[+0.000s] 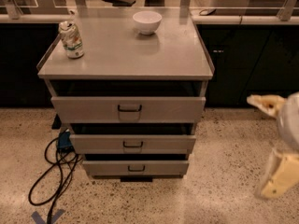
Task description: Open bottom drawer
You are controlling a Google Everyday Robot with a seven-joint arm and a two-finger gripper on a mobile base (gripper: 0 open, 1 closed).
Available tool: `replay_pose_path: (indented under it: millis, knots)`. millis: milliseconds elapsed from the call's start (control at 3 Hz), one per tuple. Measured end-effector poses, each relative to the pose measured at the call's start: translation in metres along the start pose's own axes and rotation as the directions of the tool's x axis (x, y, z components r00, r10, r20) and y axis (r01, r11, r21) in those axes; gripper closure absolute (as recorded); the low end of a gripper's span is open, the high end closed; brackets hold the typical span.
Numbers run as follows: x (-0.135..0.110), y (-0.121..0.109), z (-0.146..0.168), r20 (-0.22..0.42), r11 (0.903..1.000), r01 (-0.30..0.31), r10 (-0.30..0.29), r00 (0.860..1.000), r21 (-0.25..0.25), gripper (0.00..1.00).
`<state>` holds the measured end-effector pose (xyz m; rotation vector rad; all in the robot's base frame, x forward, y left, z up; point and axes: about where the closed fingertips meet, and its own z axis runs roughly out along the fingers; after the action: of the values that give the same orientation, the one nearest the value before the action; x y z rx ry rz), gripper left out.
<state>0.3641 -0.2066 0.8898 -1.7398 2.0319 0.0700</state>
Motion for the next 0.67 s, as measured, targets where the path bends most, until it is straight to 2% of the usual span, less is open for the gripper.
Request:
replay_pose_path:
  millis: [333,667]
  knots:
    - [0.065,0.048,0.069,0.024,0.9925,-0.106,0.108,0.994,-0.06,0.0]
    - [0.147,0.119,0.168,-0.03,0.9376,-0.283,0.283,0.959,-0.203,0.0]
